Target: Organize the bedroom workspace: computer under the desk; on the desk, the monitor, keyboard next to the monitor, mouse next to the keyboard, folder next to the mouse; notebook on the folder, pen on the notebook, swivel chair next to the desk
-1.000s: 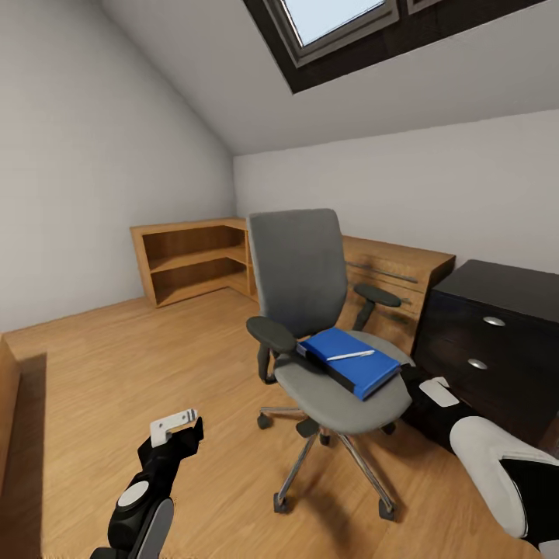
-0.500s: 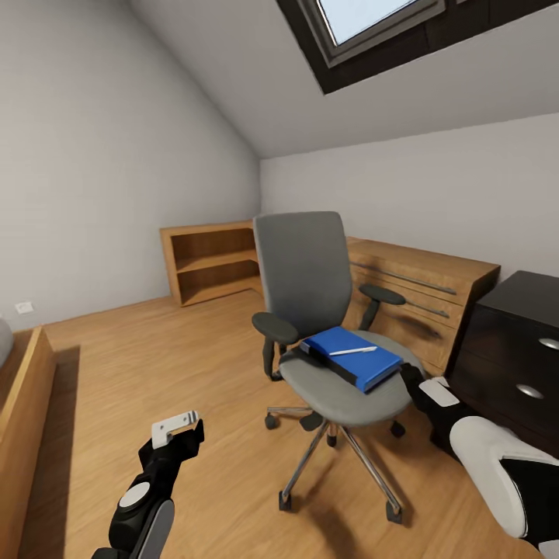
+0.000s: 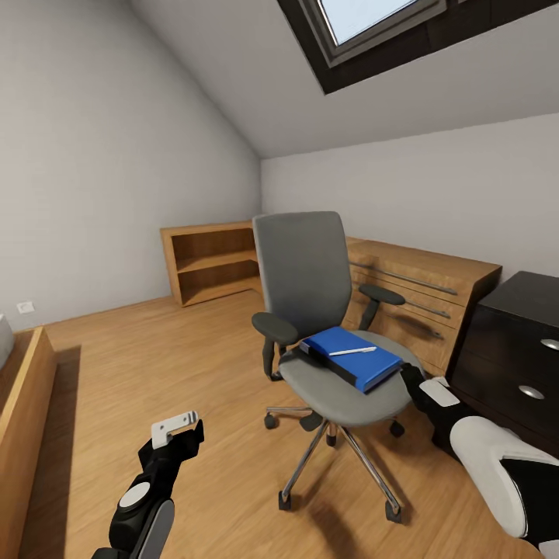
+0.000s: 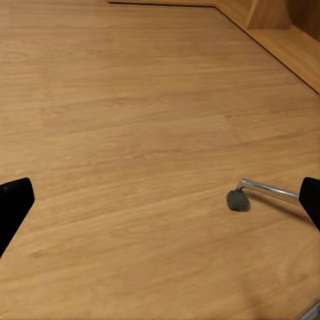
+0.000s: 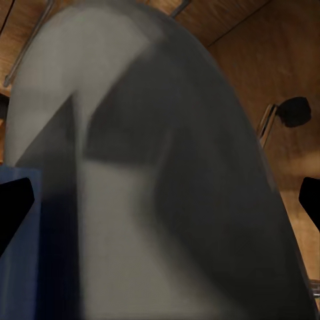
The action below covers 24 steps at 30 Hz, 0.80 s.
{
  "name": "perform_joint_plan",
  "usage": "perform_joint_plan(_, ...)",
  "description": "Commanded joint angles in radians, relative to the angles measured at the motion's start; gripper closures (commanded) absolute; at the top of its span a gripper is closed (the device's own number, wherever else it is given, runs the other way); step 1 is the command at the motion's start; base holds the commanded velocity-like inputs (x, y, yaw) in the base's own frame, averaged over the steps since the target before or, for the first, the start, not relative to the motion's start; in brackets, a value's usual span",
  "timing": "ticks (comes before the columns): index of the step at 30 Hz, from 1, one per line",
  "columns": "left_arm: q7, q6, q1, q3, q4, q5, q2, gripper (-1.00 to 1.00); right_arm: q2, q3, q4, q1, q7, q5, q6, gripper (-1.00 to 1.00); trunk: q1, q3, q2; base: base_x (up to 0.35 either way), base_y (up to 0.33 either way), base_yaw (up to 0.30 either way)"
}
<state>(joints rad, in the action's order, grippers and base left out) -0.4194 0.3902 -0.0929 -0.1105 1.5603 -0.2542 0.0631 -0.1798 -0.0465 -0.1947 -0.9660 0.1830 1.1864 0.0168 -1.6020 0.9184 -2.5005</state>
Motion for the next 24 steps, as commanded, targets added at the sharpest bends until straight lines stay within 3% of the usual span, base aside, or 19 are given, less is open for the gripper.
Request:
perform_joint_plan(1, -0.009, 0.002, -0.001, -0.001, 0.001, -0.010, 0.000, -1.00, 0.000, -0.004, -0.002, 0.000, 0.003, 0.004, 0.002, -1.00, 0.000, 0.001, 0.000, 0.000, 0.000, 0.000)
perform_joint_plan(10, -0.008, 0.002, -0.001, -0.001, 0.001, -0.010, 0.000, -1.00, 0.000, -0.004, -0.002, -0.001, 0.003, 0.004, 0.002, -1.00, 0.000, 0.001, 0.000, -0.004, -0.003, 0.000)
perform_joint_plan(17, -0.009, 0.002, -0.001, -0.001, 0.001, -0.010, 0.000, -1.00, 0.001, -0.004, -0.001, 0.000, 0.003, 0.004, 0.002, -1.00, 0.000, 0.001, 0.000, -0.188, -0.096, 0.000)
perform_joint_plan(24, -0.009, 0.002, -0.001, -0.001, 0.001, -0.012, 0.000, -1.00, 0.001, -0.005, 0.000, 0.000, 0.003, 0.004, 0.000, -1.00, 0.000, 0.001, 0.000, -0.017, -0.005, 0.000)
